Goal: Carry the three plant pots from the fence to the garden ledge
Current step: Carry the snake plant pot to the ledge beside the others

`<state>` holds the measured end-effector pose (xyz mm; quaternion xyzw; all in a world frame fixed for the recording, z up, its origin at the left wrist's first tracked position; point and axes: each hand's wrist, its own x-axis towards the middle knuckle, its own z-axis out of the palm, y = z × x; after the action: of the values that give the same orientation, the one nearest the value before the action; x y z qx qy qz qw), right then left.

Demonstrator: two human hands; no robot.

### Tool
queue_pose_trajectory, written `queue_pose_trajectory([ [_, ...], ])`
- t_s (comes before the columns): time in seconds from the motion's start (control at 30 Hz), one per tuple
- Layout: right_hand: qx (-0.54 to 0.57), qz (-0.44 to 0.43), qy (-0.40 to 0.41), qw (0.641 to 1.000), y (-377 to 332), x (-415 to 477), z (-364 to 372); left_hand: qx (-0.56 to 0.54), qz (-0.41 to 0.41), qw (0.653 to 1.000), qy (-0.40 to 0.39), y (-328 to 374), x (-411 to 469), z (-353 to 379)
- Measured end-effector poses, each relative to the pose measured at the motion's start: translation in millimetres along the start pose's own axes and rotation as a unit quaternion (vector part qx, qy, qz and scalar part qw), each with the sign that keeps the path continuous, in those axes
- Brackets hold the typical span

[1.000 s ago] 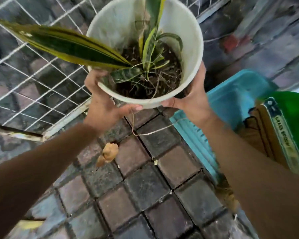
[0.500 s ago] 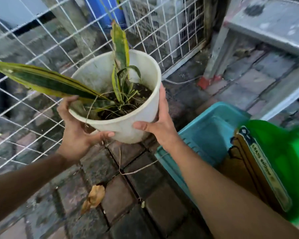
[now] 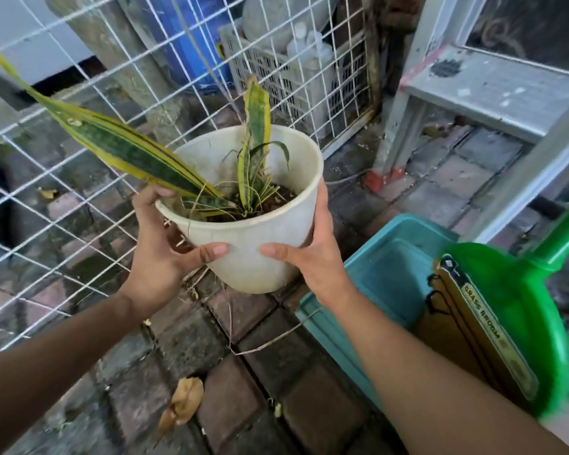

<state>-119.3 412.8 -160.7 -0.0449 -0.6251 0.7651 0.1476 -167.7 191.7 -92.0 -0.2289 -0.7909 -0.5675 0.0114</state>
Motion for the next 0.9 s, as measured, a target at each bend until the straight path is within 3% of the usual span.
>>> queue_pose_trajectory([
  [0.2, 0.025, -0.027, 0.003, 0.999, -36, 11, -16, -0.057, 0.041, 0.997, -0.015, 36, 24, 12],
  [0.37, 0.077, -0.023, 0.035, 0.996, -126, 2, -8, -0.070, 0.052, 0.995, -0.044, 138, 59, 1],
  [0.73, -0.022, -0.033, 0.008, 0.999, -492, -14, 1, -0.145, 0.032, 0.989, -0.002, 452, 106, -90],
  [0.9, -0.047, -0.073, -0.008, 0.996, -668, -17, 50, -0.188, -0.094, 0.976, 0.056, 601, 127, -183],
])
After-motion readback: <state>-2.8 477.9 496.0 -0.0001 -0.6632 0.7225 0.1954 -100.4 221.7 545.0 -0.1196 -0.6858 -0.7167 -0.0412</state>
